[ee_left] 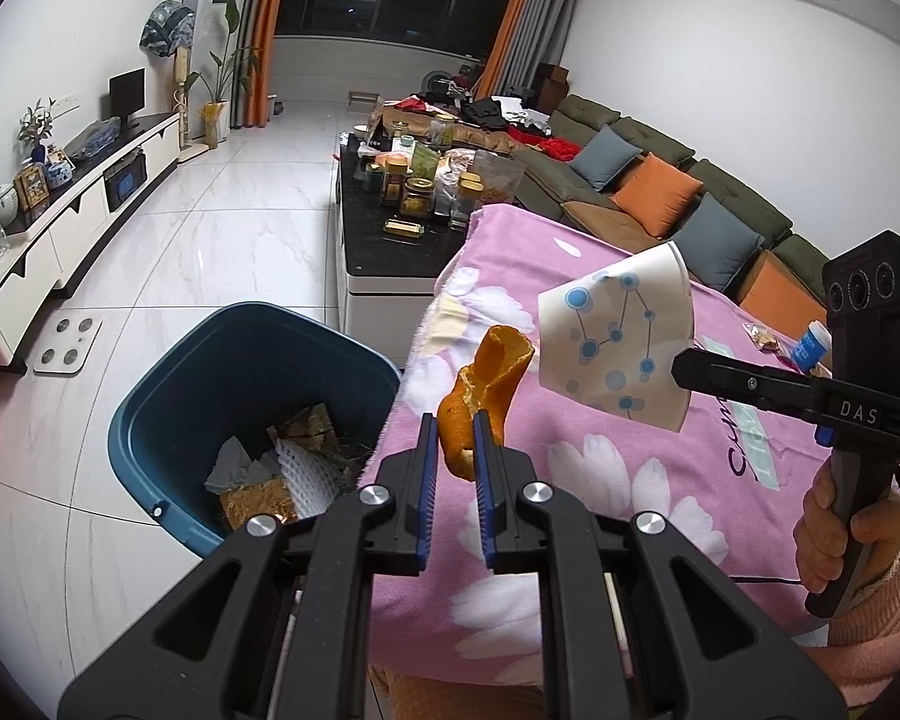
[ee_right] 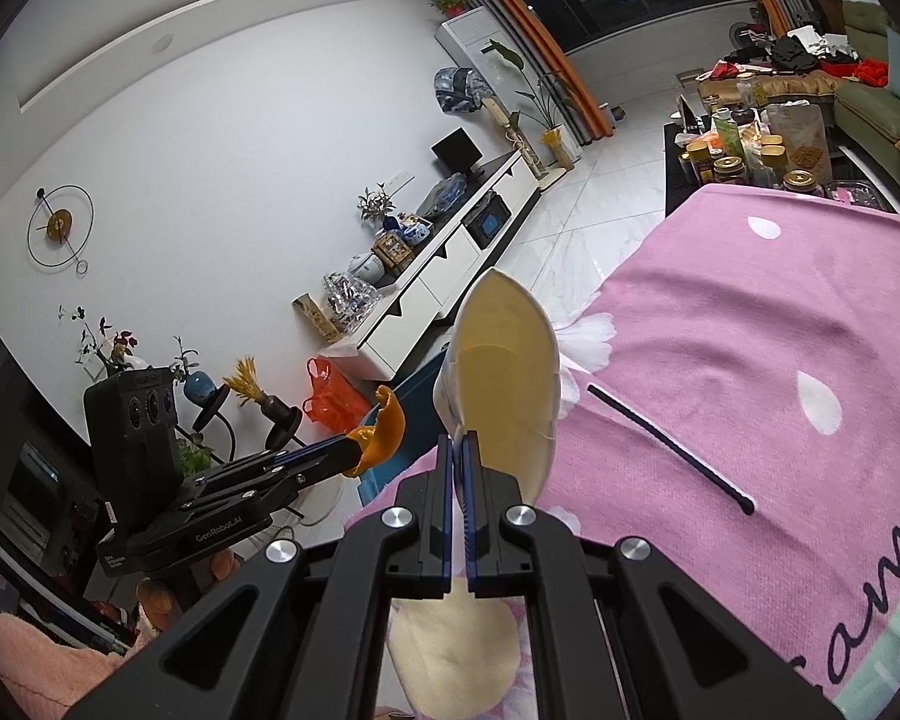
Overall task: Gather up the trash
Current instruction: 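Carry the orange peel and paper cup with both grippers over the teal bin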
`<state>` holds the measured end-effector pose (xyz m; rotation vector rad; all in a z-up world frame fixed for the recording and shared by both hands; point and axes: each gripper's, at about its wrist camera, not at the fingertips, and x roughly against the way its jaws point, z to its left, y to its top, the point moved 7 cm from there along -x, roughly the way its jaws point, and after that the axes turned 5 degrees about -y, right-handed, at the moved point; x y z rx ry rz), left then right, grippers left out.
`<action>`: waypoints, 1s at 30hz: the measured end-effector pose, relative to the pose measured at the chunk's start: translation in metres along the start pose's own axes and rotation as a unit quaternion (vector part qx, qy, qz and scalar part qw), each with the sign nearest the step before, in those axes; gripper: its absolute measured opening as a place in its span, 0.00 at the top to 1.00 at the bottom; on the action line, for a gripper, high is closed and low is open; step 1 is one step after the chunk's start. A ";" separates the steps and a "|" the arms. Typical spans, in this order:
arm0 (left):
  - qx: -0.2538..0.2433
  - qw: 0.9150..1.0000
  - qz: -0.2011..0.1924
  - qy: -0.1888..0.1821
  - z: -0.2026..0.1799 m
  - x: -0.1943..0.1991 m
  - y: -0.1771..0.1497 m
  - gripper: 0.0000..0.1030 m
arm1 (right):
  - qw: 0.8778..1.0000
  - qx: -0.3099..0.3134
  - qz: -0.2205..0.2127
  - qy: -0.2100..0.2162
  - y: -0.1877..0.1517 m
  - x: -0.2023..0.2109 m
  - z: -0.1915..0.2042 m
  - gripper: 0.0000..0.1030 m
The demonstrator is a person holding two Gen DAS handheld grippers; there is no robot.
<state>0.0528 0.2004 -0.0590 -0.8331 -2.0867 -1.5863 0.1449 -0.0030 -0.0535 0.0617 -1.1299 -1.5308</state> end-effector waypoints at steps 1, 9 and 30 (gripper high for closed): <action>0.001 1.000 -0.001 0.001 0.001 0.001 0.000 0.88 | 1.000 0.001 0.001 0.001 0.000 -0.001 0.001 0.98; 0.008 1.000 -0.006 0.010 0.010 0.005 0.001 0.88 | 1.000 0.008 0.009 0.005 0.001 -0.009 0.009 0.98; 0.034 0.999 -0.010 0.031 0.031 0.008 -0.002 0.88 | 0.999 0.021 0.030 0.013 0.004 -0.031 0.020 0.98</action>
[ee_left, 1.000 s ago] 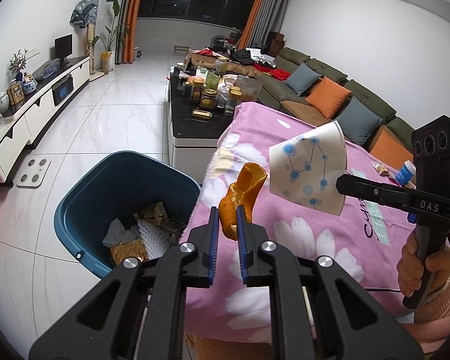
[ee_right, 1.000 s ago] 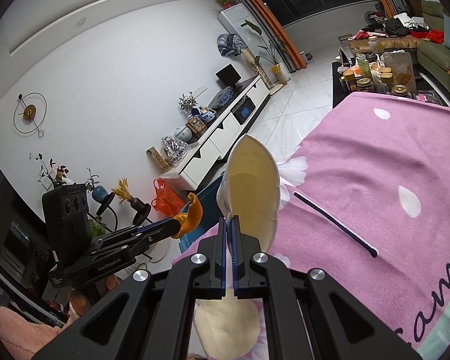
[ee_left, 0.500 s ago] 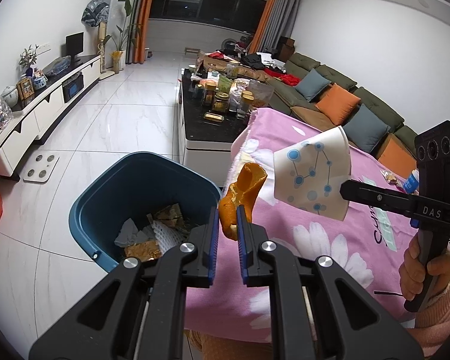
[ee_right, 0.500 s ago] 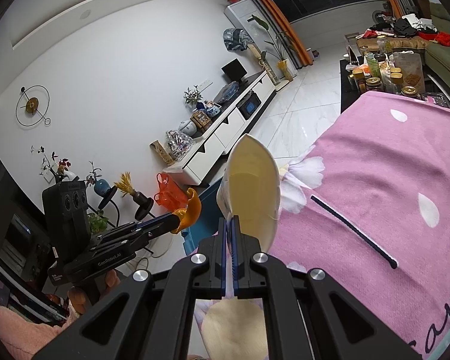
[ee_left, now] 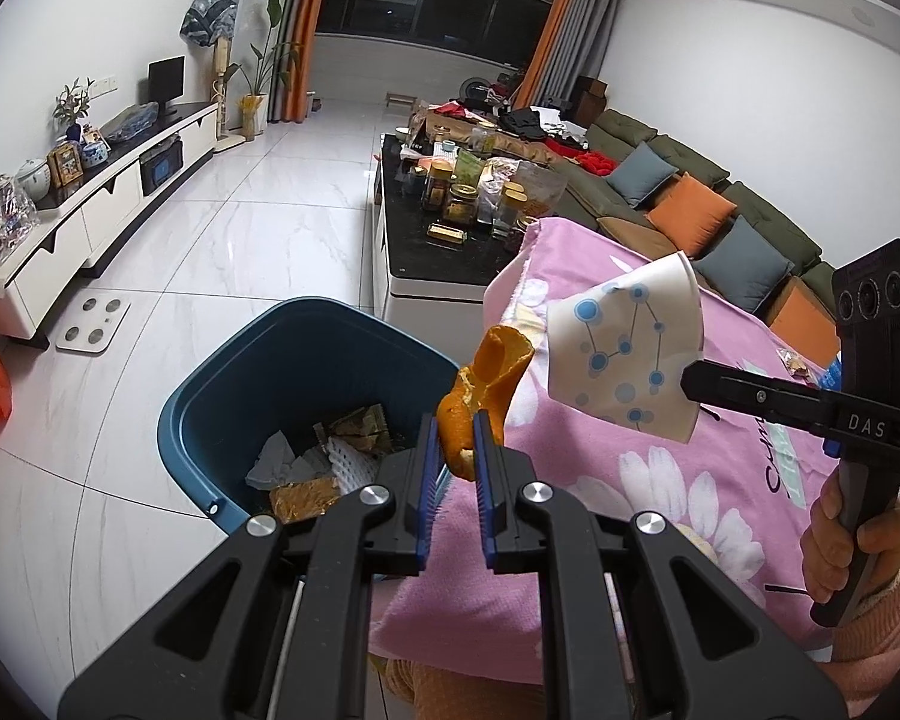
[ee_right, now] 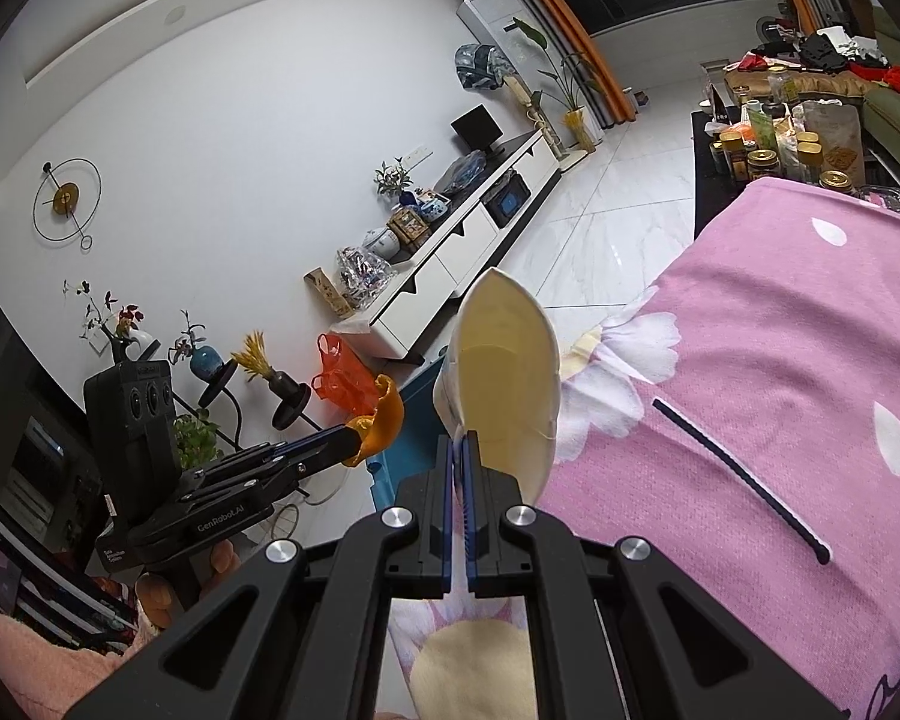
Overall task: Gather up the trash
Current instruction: 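Carry the orange peel and paper cup with both grippers over the teal bin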
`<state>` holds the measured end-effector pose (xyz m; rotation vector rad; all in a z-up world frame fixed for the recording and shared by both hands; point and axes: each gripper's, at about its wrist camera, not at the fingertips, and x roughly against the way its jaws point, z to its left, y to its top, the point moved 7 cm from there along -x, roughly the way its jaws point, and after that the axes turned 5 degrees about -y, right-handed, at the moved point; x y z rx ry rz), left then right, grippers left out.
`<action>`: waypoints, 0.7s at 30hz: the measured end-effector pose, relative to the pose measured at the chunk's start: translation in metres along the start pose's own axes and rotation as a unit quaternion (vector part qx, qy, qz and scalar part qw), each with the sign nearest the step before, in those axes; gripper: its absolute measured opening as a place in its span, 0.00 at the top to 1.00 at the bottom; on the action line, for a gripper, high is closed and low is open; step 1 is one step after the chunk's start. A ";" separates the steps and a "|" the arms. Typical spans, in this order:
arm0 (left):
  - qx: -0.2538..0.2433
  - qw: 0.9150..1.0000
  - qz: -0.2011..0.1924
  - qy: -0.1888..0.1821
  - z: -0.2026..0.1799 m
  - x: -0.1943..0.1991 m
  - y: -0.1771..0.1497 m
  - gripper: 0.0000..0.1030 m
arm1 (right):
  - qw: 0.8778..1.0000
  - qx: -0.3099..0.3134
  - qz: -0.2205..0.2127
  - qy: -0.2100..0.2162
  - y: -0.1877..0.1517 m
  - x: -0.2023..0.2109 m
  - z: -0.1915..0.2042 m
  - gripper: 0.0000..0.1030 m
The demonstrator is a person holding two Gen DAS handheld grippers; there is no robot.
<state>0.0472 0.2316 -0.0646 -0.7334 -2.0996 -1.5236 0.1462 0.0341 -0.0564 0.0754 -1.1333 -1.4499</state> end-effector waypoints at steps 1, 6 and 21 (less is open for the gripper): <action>0.001 1.000 0.000 0.001 0.000 0.000 0.000 0.88 | 1.000 0.000 0.001 0.000 0.000 -0.001 0.001 0.98; 0.004 1.000 0.001 0.003 0.001 -0.003 0.001 0.88 | 1.000 0.002 0.005 0.000 0.001 -0.006 0.003 0.98; 0.019 1.000 0.001 0.012 0.012 -0.006 -0.002 0.88 | 1.000 0.012 0.019 -0.001 0.004 -0.025 0.011 0.98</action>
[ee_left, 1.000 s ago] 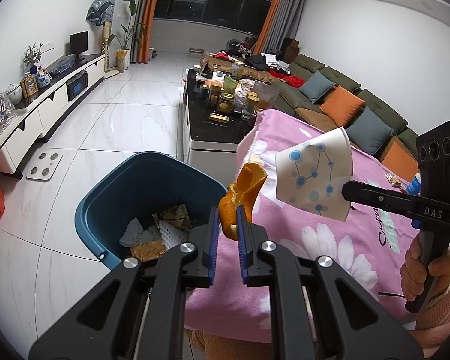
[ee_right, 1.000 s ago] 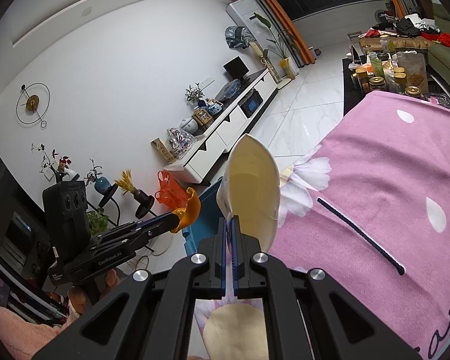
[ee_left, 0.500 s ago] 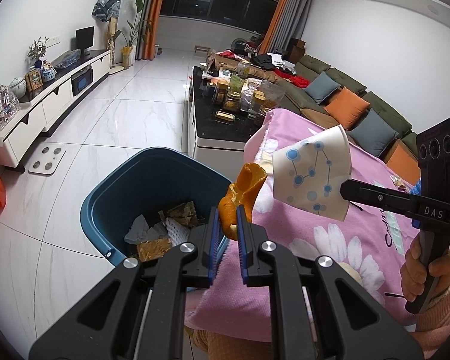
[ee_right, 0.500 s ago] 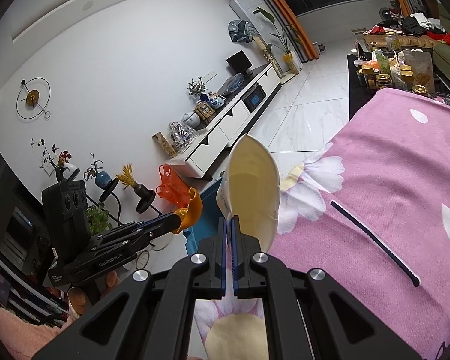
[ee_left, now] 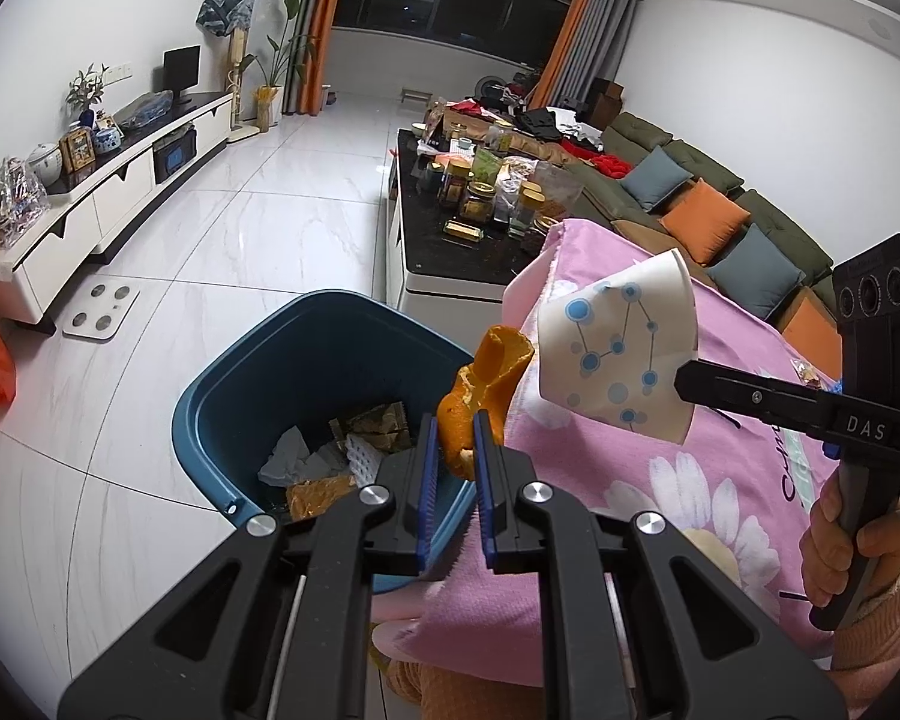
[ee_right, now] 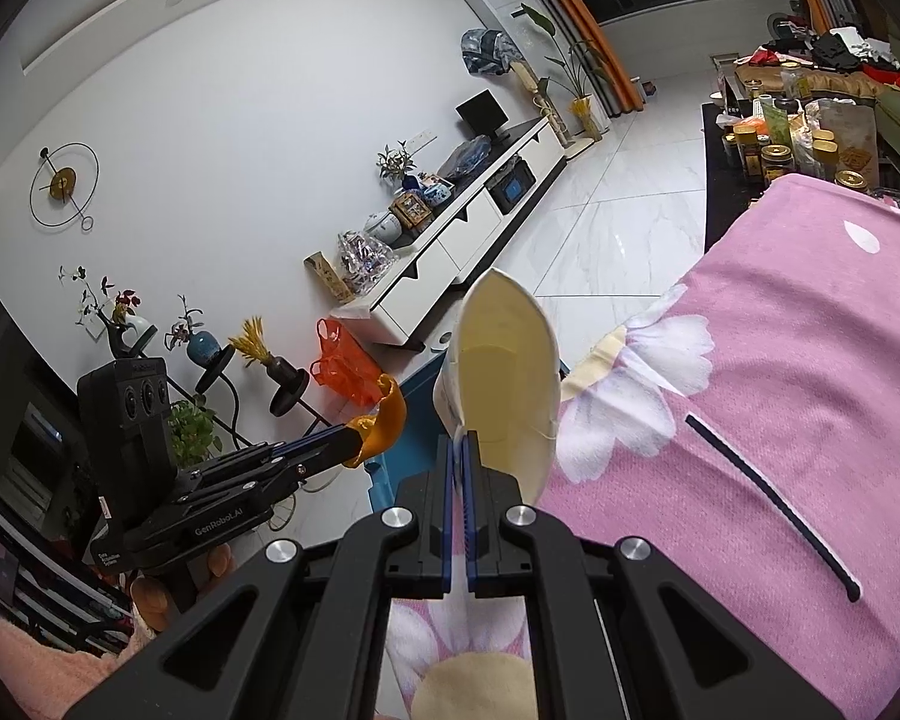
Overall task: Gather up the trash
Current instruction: 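Carry the orange peel and paper cup with both grippers over the teal bin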
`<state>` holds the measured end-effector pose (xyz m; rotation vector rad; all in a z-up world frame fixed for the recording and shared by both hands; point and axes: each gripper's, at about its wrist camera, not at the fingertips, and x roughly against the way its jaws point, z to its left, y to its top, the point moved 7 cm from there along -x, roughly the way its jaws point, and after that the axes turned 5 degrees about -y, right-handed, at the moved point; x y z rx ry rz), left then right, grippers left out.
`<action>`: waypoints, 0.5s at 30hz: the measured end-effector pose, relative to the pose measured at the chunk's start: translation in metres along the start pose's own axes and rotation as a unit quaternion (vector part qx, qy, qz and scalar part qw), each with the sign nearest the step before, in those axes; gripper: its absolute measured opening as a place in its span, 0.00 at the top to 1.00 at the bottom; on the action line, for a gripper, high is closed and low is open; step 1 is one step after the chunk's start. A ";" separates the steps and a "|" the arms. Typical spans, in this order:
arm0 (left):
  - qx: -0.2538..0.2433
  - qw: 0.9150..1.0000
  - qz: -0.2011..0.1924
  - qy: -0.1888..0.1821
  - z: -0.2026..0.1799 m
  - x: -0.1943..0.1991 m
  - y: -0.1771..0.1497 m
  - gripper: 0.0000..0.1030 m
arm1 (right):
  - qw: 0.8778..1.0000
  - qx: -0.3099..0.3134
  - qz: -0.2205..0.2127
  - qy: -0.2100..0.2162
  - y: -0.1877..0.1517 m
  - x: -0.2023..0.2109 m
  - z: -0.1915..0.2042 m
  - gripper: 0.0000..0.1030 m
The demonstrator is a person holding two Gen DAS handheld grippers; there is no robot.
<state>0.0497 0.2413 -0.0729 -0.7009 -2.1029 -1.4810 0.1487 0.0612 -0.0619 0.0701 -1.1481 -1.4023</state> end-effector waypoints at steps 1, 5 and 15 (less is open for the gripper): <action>0.001 1.000 0.000 0.002 0.001 -0.001 -0.001 0.88 | 1.000 0.001 0.001 0.000 0.000 -0.001 0.001 0.98; 0.003 1.000 0.002 0.005 0.004 -0.001 -0.002 0.88 | 1.000 0.004 0.005 0.001 0.001 -0.007 0.005 0.98; 0.006 1.000 0.001 0.011 0.010 -0.004 -0.001 0.88 | 1.000 0.010 0.012 -0.002 0.004 -0.017 0.010 0.98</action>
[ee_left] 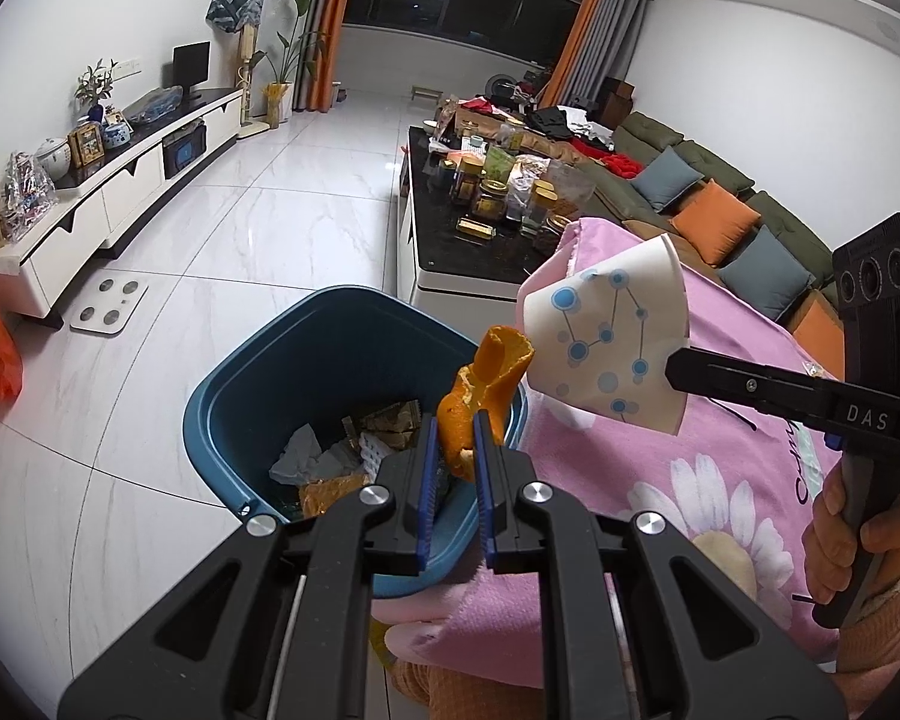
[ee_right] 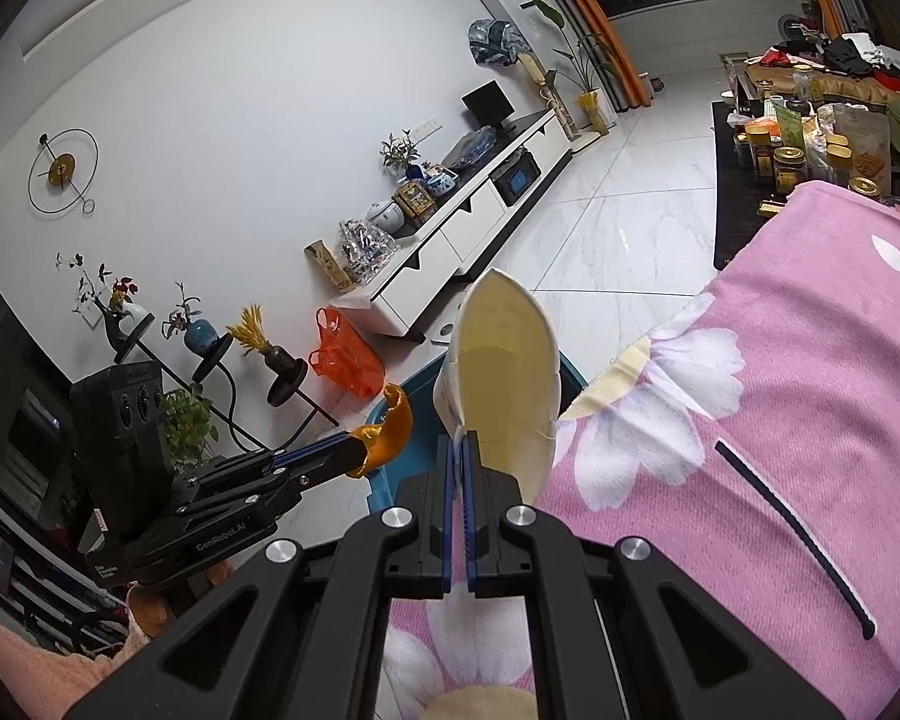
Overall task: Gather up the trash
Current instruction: 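Carry the orange peel and paper cup with both grippers over the teal bin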
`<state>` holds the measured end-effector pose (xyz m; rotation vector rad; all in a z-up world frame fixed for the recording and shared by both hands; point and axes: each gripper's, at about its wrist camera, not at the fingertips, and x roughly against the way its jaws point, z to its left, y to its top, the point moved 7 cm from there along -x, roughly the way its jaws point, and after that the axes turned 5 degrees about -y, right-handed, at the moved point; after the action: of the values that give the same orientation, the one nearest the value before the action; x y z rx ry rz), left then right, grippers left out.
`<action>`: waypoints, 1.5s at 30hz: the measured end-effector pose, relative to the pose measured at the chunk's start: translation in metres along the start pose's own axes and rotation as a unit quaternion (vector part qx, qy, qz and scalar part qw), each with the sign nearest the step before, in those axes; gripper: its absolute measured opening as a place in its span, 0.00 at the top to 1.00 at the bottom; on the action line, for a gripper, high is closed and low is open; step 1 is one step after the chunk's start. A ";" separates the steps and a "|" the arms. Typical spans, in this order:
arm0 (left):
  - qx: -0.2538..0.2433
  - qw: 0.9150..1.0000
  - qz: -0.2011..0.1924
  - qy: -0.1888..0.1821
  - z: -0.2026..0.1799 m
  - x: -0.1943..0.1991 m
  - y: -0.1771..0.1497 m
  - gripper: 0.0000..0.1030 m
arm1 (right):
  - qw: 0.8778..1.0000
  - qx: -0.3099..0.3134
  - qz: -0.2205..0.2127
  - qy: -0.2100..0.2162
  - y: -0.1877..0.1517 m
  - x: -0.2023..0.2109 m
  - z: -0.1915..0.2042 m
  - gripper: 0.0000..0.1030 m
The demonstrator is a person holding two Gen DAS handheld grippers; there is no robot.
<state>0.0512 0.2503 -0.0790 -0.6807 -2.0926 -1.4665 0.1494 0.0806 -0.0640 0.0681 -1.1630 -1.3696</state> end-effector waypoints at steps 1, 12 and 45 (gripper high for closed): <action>0.001 1.000 0.000 0.000 0.000 0.000 0.000 0.88 | 1.000 0.000 0.001 0.000 0.000 -0.001 0.000 0.98; 0.006 1.000 0.003 0.007 0.002 -0.007 0.001 0.88 | 1.000 0.002 0.011 -0.001 0.005 -0.013 0.001 0.98; 0.035 0.999 0.014 0.020 0.021 -0.022 -0.004 0.88 | 0.999 0.012 0.040 -0.009 0.010 -0.056 0.009 0.98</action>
<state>0.0632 0.2664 -0.1020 -0.6471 -2.0853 -1.3735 0.1628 0.1321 -0.0868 0.0263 -1.1847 -1.2892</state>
